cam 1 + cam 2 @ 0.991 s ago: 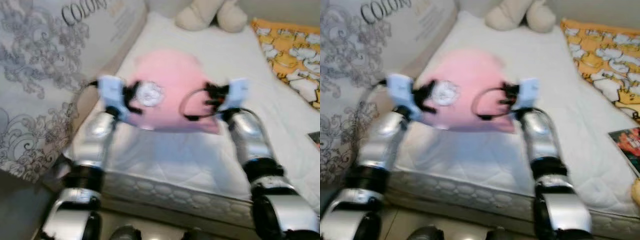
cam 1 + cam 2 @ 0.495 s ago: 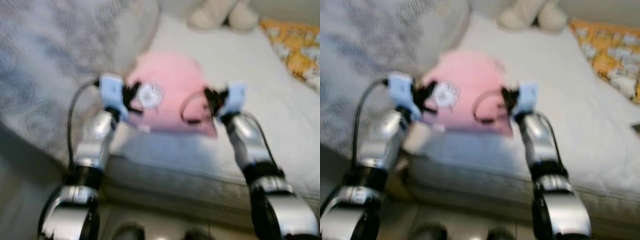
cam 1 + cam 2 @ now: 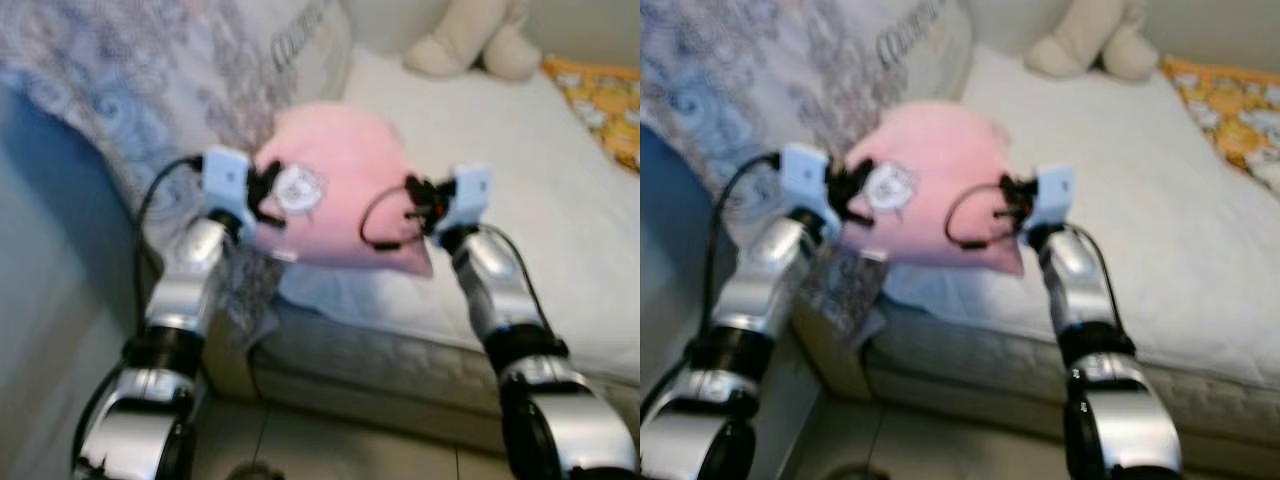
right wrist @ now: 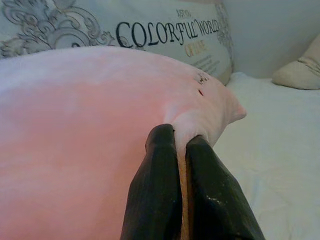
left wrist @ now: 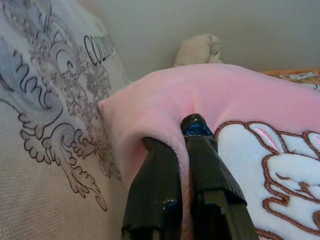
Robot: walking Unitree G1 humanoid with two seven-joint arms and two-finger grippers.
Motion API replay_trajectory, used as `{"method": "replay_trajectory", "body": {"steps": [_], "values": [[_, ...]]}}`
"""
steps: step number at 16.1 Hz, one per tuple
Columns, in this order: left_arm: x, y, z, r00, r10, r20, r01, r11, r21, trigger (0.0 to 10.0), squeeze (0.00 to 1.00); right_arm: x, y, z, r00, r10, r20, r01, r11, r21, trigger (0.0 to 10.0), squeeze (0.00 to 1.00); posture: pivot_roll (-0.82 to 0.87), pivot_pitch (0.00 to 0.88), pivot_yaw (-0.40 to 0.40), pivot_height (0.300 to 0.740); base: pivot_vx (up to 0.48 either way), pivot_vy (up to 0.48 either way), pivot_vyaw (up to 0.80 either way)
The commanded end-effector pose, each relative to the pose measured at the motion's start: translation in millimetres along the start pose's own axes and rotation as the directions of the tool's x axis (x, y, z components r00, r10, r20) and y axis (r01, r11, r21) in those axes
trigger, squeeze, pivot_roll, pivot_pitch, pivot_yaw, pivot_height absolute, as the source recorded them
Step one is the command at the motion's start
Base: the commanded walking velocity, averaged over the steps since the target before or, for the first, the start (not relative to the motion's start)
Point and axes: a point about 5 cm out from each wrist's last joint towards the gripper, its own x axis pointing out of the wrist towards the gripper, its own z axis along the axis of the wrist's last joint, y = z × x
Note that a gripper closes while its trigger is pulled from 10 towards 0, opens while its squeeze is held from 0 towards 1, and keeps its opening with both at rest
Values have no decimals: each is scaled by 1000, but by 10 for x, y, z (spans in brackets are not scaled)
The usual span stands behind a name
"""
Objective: Clean up the room
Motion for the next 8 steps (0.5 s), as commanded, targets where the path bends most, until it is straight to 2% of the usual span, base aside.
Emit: {"method": "replay_trajectory", "body": {"steps": [1, 5, 7, 8], "values": [[11, 104, 95, 999, 38, 27, -39, 999, 33, 0, 0, 20, -54, 116, 999, -22, 46, 23, 1000, -8, 0, 0, 34, 0, -20, 724, 480, 0, 0], [22, 97, 101, 999, 34, 28, -35, 999, 42, 0, 0, 34, -70, 149, 998, -29, 55, 31, 999, -21, 0, 0, 35, 0, -18, 724, 474, 0, 0], [70, 114, 130, 999, 33, 25, -34, 998, 43, 0, 0, 96, -129, 251, 996, -57, 63, 59, 997, -39, 0, 0, 38, 0, -18, 724, 472, 0, 0], [144, 98, 171, 1000, 17, 17, -18, 999, 49, 0, 0, 161, -164, 360, 995, -73, 71, 78, 995, -62, 0, 0, 40, 0, -19, 724, 472, 0, 0]]}}
